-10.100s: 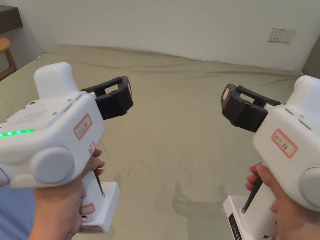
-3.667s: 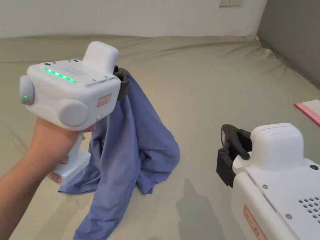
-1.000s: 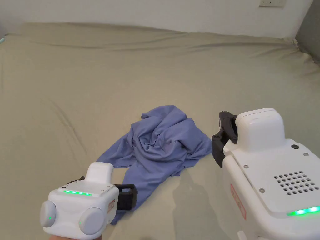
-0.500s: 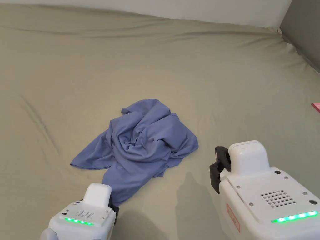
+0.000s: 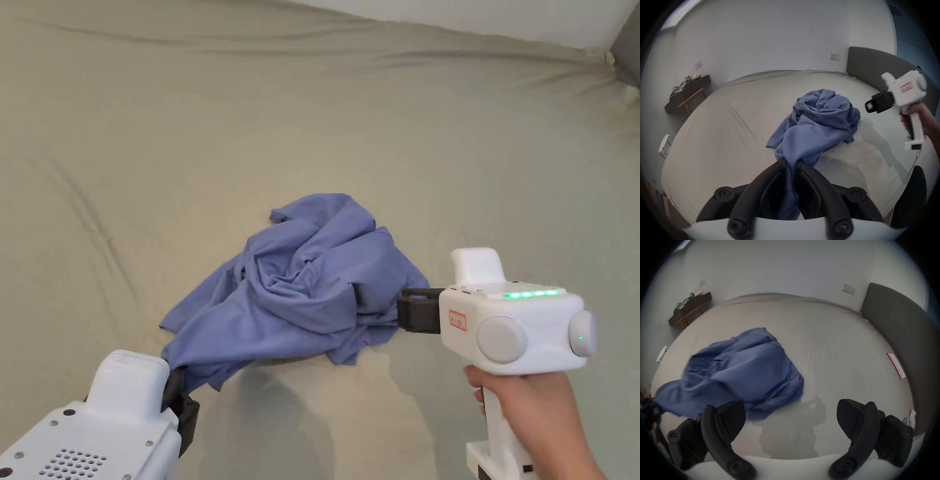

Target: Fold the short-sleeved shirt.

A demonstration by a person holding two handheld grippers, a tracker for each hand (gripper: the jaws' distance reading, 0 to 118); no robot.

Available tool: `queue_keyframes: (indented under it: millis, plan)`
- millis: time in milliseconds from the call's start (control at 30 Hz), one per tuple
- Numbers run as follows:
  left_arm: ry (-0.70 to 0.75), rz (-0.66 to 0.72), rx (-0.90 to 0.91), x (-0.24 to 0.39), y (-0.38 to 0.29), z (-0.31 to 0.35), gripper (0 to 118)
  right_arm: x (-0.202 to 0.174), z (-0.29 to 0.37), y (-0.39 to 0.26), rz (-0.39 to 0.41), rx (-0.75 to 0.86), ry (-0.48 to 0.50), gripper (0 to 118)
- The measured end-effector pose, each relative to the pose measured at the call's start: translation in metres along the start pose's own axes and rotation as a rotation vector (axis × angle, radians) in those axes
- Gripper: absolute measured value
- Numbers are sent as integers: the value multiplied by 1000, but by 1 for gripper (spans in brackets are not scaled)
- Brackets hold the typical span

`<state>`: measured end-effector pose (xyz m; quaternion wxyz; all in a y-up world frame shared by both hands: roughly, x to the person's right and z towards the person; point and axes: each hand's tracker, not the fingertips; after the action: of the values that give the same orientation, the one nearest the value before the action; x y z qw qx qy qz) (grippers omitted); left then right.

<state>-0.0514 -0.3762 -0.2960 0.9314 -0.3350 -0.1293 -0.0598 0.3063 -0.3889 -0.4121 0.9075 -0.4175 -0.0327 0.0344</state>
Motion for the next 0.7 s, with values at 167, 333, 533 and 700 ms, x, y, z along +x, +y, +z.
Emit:
queue_keyframes:
  millis: [167, 333, 533, 700]
  plan:
    - [16, 23, -10, -9, -6, 1, 7, 6, -74, 10, 36, -128, -77, 113]
    - [23, 31, -19, -10, -10, -1, 7, -3, -89, 8, 6, -129, 35, 55]
    - [28, 38, -7, -17, -3, 4, 7, -27, -58, 12, 107, -54, 48, 7]
    - [146, 10, 100, -33, 24, 33, 7, 1, 9, 20, -24, 96, 68, 7]
